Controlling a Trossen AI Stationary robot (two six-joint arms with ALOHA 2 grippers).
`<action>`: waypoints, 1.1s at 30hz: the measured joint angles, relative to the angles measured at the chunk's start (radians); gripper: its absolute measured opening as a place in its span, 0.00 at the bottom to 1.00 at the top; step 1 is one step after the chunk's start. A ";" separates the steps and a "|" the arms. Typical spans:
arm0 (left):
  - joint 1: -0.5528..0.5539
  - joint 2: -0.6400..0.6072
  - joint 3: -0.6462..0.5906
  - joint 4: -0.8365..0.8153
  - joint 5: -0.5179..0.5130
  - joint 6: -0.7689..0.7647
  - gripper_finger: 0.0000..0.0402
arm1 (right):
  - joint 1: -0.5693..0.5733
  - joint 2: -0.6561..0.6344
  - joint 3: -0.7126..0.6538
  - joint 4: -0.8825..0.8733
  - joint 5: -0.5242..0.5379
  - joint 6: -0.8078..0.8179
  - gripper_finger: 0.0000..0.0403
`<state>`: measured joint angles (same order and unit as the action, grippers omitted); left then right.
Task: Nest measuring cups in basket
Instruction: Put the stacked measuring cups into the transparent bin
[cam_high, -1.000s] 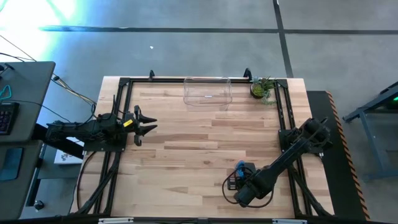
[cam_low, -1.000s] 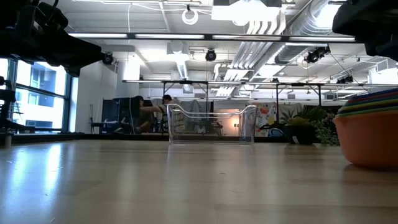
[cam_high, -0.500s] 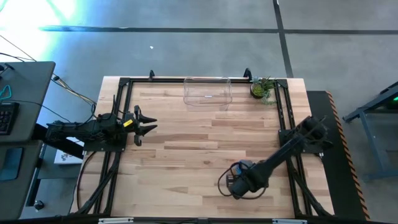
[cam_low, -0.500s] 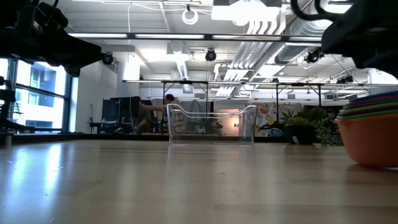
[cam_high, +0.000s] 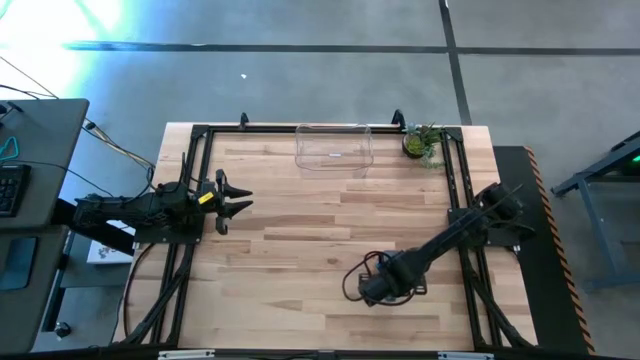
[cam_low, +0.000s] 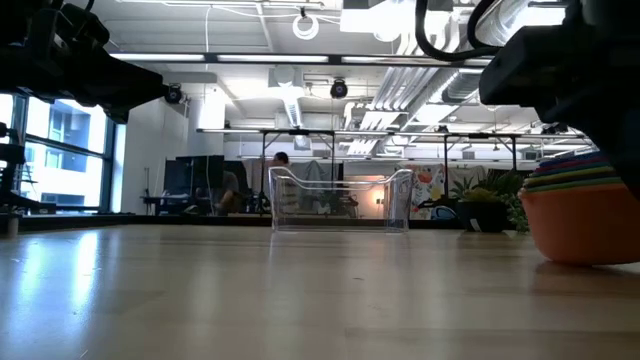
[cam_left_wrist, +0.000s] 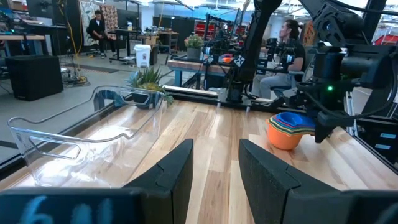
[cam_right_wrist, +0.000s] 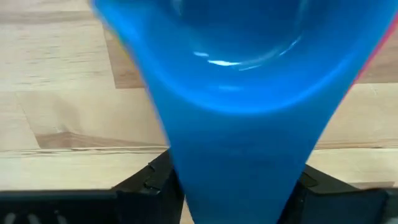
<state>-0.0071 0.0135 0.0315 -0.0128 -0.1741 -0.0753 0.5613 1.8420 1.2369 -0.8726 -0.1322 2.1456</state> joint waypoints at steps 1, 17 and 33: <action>0.000 0.000 0.000 0.000 0.000 0.000 0.29 | -0.003 0.000 0.000 0.000 0.000 0.000 0.41; 0.000 0.000 0.000 0.000 0.000 0.000 0.29 | -0.012 0.000 0.000 0.027 0.038 0.019 0.31; 0.000 0.000 0.000 0.000 0.000 0.000 0.29 | -0.011 -0.010 0.000 0.033 0.128 -0.051 0.31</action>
<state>-0.0074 0.0135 0.0315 -0.0131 -0.1741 -0.0753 0.5503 1.8318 1.2369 -0.8394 -0.0042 2.0950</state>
